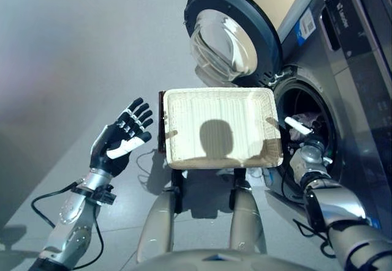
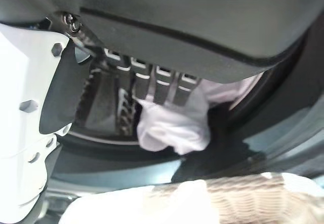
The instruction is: Pick up the clothes and place them into the washing machine
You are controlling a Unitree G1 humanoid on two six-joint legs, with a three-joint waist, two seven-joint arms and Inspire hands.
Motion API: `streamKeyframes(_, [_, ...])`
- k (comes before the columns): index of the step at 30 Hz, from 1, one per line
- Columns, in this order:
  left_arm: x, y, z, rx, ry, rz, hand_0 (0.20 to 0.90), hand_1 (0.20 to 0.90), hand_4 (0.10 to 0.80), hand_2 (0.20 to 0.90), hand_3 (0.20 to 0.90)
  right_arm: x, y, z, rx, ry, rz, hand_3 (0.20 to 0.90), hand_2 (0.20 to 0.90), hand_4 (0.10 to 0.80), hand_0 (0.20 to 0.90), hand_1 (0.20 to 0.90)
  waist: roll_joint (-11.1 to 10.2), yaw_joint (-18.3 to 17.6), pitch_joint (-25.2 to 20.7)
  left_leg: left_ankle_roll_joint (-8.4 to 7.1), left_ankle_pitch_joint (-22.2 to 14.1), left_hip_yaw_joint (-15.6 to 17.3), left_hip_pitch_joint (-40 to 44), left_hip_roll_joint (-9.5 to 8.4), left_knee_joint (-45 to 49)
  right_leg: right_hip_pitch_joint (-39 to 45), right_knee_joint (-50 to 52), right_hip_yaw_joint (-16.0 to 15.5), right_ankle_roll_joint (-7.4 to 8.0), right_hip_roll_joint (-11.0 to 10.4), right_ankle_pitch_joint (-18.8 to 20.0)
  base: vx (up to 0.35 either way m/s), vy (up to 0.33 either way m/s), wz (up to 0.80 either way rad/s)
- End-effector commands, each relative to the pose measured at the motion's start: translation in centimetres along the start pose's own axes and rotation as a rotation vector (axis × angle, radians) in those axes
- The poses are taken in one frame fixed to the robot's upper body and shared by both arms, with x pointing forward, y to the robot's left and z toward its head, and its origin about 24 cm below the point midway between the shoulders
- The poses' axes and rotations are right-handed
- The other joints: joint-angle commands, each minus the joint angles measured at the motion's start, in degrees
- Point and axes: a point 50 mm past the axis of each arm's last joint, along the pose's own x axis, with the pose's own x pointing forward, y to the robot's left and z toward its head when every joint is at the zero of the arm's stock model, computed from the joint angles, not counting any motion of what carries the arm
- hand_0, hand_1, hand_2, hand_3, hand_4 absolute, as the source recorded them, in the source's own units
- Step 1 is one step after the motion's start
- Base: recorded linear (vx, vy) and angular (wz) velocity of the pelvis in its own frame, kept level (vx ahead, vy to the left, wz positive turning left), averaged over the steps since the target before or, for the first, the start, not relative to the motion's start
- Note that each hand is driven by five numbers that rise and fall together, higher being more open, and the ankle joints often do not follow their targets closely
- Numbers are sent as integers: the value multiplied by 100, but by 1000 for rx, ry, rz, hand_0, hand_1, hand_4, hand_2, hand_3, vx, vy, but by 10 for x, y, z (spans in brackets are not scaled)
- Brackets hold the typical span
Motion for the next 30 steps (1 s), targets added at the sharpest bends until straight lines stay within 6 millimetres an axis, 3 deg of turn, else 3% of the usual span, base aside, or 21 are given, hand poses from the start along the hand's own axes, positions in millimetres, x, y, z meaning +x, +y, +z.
streamKeyframes(1, [4, -10, 33, 61, -182, -67, 900, 900, 800, 900, 900, -3, -5, 4, -13, -123, 31, 900, 900, 800, 900, 900, 15, -78, -355, -328, 693, -209, -280, 226, -676, -101, 153, 57, 157, -191, -117, 12, -2, 3])
streamKeyframes(10, [-4, -2, 25, 53, -187, 21, 900, 900, 800, 900, 900, -28, -7, -25, 66, -154, 135, 900, 900, 800, 900, 900, -156, -242, -421, -355, 705, -231, 93, 284, -792, 344, -77, 10, 179, -159, -58, 21, -5, 0])
streamKeyframes(18, [-16, 14, -2, 67, -100, 163, 900, 900, 800, 900, 900, -47, -33, -68, 63, -64, 192, 900, 900, 800, 900, 900, -377, -327, -451, -413, 760, -302, 1074, 380, -1267, 1429, -596, -238, 256, -139, -2, 88, -14, -5])
streamKeyframes(23, [-22, 20, -12, 78, -58, 209, 900, 900, 800, 900, 900, -55, -37, -73, 71, -62, 253, 900, 900, 800, 900, 900, -448, -333, -474, -426, 812, -311, 1541, 415, -1548, 1877, -782, -353, 276, -119, 0, 80, 5, 2])
streamKeyframes(26, [-27, 25, -22, 80, -23, 258, 900, 900, 800, 900, 900, -59, -41, -73, 167, -66, 258, 900, 900, 800, 900, 900, -488, -346, -529, -418, 808, -284, 1829, 433, -1684, 2118, -848, -396, 295, -104, -6, 93, 14, -2])
streamKeyframes(30, [-32, 28, -35, 94, 31, 295, 900, 900, 800, 900, 900, -66, -34, -84, 152, -23, 299, 900, 900, 800, 900, 900, -527, -315, -616, -419, 818, -249, 2206, 435, -1914, 2438, -978, -455, 315, -78, 1, 92, 16, -5])
